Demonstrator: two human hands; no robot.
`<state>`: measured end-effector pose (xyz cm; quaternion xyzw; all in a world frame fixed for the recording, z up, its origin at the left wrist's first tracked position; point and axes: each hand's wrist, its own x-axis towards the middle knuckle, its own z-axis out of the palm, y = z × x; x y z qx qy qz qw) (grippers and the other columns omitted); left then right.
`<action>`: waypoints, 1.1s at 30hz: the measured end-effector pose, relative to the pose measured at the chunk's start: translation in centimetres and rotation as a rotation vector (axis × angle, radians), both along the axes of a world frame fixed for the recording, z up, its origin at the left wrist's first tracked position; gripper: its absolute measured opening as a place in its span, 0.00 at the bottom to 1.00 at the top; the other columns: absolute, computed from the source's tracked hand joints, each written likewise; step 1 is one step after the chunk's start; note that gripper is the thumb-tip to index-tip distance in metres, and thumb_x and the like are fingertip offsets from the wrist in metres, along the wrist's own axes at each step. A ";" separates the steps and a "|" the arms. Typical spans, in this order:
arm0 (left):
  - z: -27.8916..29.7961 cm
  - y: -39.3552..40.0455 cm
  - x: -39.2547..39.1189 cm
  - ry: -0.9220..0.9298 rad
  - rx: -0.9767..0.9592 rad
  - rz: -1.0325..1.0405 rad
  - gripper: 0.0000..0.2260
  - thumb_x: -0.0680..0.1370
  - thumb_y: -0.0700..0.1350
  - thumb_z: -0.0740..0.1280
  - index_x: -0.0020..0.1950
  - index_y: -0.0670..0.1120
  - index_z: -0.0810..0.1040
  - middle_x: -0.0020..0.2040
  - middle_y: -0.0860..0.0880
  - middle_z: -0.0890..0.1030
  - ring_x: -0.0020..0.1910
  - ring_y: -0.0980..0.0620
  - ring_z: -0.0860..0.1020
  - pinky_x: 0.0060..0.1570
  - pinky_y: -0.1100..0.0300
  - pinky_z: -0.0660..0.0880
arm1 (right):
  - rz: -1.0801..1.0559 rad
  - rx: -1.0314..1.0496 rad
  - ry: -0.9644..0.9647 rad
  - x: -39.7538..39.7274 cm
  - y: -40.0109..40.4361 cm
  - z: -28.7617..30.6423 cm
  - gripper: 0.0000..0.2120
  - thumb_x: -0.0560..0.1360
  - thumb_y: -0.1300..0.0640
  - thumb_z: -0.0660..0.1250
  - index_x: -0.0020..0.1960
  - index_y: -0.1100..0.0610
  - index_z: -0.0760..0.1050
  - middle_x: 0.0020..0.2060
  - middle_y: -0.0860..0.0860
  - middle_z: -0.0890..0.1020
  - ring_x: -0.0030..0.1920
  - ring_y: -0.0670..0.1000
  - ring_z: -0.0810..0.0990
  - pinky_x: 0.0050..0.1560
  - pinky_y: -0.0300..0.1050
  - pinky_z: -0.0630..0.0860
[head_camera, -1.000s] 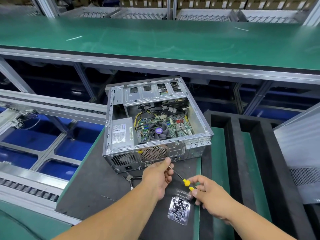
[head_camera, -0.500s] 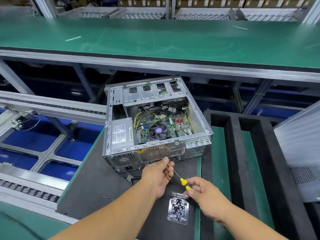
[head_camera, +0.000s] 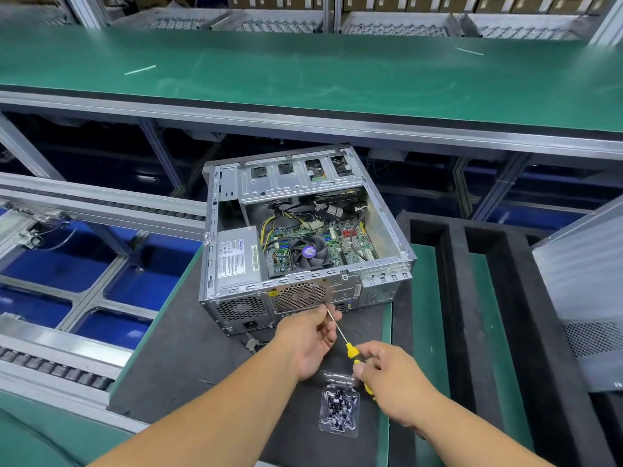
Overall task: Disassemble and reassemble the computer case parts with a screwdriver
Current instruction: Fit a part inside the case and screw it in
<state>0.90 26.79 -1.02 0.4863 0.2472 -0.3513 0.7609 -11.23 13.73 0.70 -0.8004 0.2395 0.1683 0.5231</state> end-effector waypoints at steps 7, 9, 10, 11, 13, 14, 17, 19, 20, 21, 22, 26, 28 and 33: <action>0.2 0.0 0.1 -0.027 0.058 -0.057 0.10 0.85 0.42 0.62 0.50 0.43 0.82 0.39 0.47 0.85 0.28 0.57 0.73 0.28 0.65 0.70 | -0.080 0.121 0.046 0.2 1.1 0.7 0.09 0.84 0.59 0.63 0.56 0.49 0.80 0.42 0.47 0.88 0.34 0.46 0.78 0.36 0.38 0.76; 0.3 0.0 0.0 -0.037 0.084 -0.085 0.10 0.85 0.41 0.61 0.51 0.43 0.82 0.39 0.48 0.85 0.29 0.57 0.72 0.28 0.64 0.67 | -0.108 0.167 0.067 0.2 1.3 0.8 0.11 0.85 0.59 0.60 0.56 0.49 0.80 0.42 0.47 0.88 0.33 0.46 0.78 0.34 0.35 0.76; 0.4 0.0 -0.1 -0.049 0.107 -0.112 0.10 0.85 0.41 0.61 0.52 0.43 0.82 0.40 0.49 0.85 0.29 0.56 0.72 0.28 0.64 0.65 | -0.113 0.185 0.075 0.3 1.3 0.8 0.11 0.86 0.59 0.59 0.57 0.49 0.80 0.43 0.47 0.88 0.33 0.46 0.79 0.35 0.34 0.76; 0.3 0.1 -0.3 -0.067 0.134 -0.151 0.10 0.85 0.40 0.61 0.53 0.43 0.83 0.40 0.48 0.86 0.29 0.56 0.72 0.27 0.64 0.63 | -0.112 0.201 0.084 0.3 1.4 0.9 0.12 0.86 0.58 0.58 0.58 0.49 0.79 0.43 0.47 0.88 0.34 0.45 0.79 0.36 0.35 0.76; 0.3 0.1 -0.8 -0.101 0.182 -0.229 0.11 0.85 0.39 0.60 0.55 0.42 0.83 0.42 0.47 0.86 0.29 0.56 0.72 0.26 0.64 0.61 | -0.121 0.251 0.104 0.5 1.5 0.9 0.12 0.87 0.57 0.57 0.60 0.50 0.79 0.44 0.47 0.89 0.35 0.46 0.81 0.38 0.36 0.75; 0.2 0.1 -1.0 -0.116 0.203 -0.253 0.11 0.85 0.39 0.60 0.55 0.41 0.83 0.42 0.47 0.87 0.29 0.56 0.72 0.26 0.63 0.61 | -0.138 0.285 0.114 0.5 1.6 0.9 0.13 0.87 0.57 0.56 0.61 0.51 0.79 0.45 0.49 0.89 0.36 0.47 0.81 0.36 0.35 0.74; 0.0 0.0 -1.1 -0.158 0.263 -0.262 0.09 0.84 0.38 0.62 0.52 0.41 0.82 0.40 0.46 0.87 0.28 0.56 0.72 0.26 0.63 0.61 | -0.202 0.379 0.149 0.6 2.0 0.8 0.13 0.87 0.57 0.56 0.61 0.50 0.79 0.45 0.51 0.89 0.34 0.47 0.79 0.32 0.37 0.72; -0.2 0.0 -1.0 -0.172 0.288 -0.248 0.07 0.83 0.38 0.65 0.50 0.41 0.82 0.39 0.46 0.86 0.27 0.56 0.72 0.25 0.63 0.63 | -0.261 0.450 0.157 0.6 2.2 0.8 0.12 0.87 0.57 0.58 0.60 0.48 0.79 0.44 0.52 0.88 0.34 0.47 0.78 0.33 0.41 0.74; -0.3 0.0 -1.0 -0.178 0.296 -0.240 0.05 0.82 0.39 0.67 0.49 0.41 0.82 0.38 0.46 0.86 0.27 0.56 0.72 0.25 0.63 0.63 | -0.280 0.475 0.151 0.6 2.3 0.7 0.11 0.86 0.57 0.59 0.60 0.47 0.79 0.44 0.53 0.86 0.34 0.48 0.78 0.34 0.42 0.76; -0.4 0.0 -1.0 -0.183 0.304 -0.231 0.04 0.81 0.39 0.68 0.48 0.41 0.82 0.37 0.46 0.86 0.26 0.56 0.71 0.24 0.64 0.64 | -0.292 0.487 0.143 0.6 2.4 0.7 0.10 0.85 0.57 0.61 0.60 0.46 0.79 0.43 0.53 0.85 0.34 0.48 0.78 0.34 0.44 0.78; -0.5 0.0 -1.0 -0.188 0.312 -0.220 0.04 0.81 0.40 0.70 0.47 0.41 0.81 0.36 0.46 0.85 0.25 0.57 0.71 0.24 0.64 0.64 | -0.300 0.493 0.135 0.6 2.5 0.7 0.09 0.84 0.57 0.63 0.60 0.47 0.79 0.44 0.54 0.84 0.34 0.49 0.79 0.34 0.45 0.79; -0.8 -0.1 -1.0 -0.192 0.334 -0.188 0.05 0.79 0.42 0.73 0.46 0.42 0.80 0.33 0.47 0.83 0.24 0.57 0.69 0.25 0.63 0.65 | -0.326 0.482 0.107 0.3 2.9 0.6 0.07 0.81 0.60 0.68 0.58 0.52 0.78 0.45 0.55 0.81 0.36 0.50 0.80 0.37 0.48 0.82; -0.9 -0.3 -1.0 -0.188 0.336 -0.178 0.06 0.78 0.42 0.74 0.46 0.42 0.80 0.33 0.47 0.83 0.24 0.57 0.69 0.25 0.63 0.65 | -0.334 0.461 0.096 0.2 3.0 0.6 0.07 0.80 0.61 0.70 0.58 0.55 0.78 0.46 0.56 0.81 0.38 0.51 0.80 0.36 0.48 0.82; -1.1 -0.3 -1.1 -0.223 0.345 -0.191 0.07 0.79 0.43 0.73 0.44 0.44 0.79 0.34 0.47 0.83 0.26 0.56 0.70 0.24 0.62 0.65 | -0.327 0.432 0.095 0.1 2.9 0.5 0.06 0.83 0.61 0.65 0.59 0.58 0.78 0.53 0.59 0.82 0.42 0.53 0.80 0.36 0.47 0.82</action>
